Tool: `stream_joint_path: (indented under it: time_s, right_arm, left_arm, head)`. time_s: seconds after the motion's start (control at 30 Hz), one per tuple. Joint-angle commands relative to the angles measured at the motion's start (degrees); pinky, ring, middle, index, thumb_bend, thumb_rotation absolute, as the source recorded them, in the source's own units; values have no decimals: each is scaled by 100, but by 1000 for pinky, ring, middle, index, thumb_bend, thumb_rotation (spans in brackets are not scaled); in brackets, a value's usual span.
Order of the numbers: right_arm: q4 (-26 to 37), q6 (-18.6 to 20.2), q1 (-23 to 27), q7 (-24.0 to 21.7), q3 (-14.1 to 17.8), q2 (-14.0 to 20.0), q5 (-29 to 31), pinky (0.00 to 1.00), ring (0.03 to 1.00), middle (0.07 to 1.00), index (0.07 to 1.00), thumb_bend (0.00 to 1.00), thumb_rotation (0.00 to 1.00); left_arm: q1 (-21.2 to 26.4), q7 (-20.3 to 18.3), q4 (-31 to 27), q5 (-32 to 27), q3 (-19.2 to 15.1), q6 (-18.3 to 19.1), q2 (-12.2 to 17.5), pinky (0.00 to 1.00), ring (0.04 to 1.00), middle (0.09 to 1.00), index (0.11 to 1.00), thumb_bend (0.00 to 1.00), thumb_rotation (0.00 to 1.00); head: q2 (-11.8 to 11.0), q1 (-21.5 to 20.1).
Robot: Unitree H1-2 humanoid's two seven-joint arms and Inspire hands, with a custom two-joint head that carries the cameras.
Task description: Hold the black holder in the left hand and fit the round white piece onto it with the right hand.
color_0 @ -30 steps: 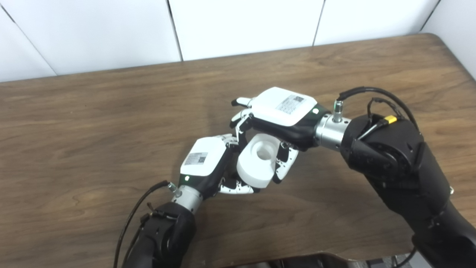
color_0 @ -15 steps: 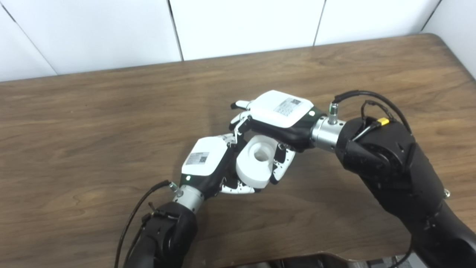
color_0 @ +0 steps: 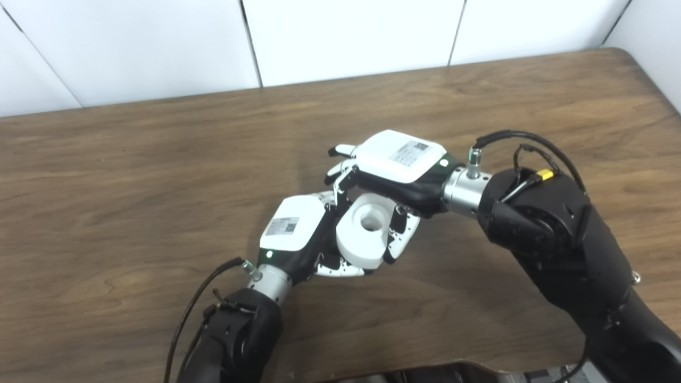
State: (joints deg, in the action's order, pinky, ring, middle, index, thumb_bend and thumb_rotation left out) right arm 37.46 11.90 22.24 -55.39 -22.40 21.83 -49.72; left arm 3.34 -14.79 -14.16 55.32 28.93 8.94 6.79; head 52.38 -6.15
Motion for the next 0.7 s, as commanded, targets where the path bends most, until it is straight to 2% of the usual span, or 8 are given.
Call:
stream_joint_path:
  time_s: [0.0,0.07,0.13,0.4,0.67]
  right_arm:
    - [12,-115,85,-103,-33,62,-166,906,977,847,601,805,198]
    - [21,-109,82,-120,-26,60,-172,911,978,850,634,892,243]
    - [32,-112,83,-143,-20,67,-157,912,982,856,647,921,275]
    - [55,-83,142,-225,22,91,-91,915,990,856,671,975,340]
    - [116,-43,268,-422,49,70,-177,950,1000,888,760,1000,369]
  left_arm:
    - [-53,-294,7,-1,77,120,3,841,864,778,487,519,54]
    - [-57,-284,11,-4,75,115,-1,842,863,778,487,520,54]
    - [-55,-275,20,-6,76,104,1,839,861,777,487,520,54]
    - [-45,-333,5,25,82,129,15,840,861,777,487,519,55]
    - [-42,-373,5,42,68,155,6,840,862,779,487,519,54]
  head:
    - [1,-8]
    - [1,-8]
    - [1,-8]
    - [7,-26]
    - [7,-30]
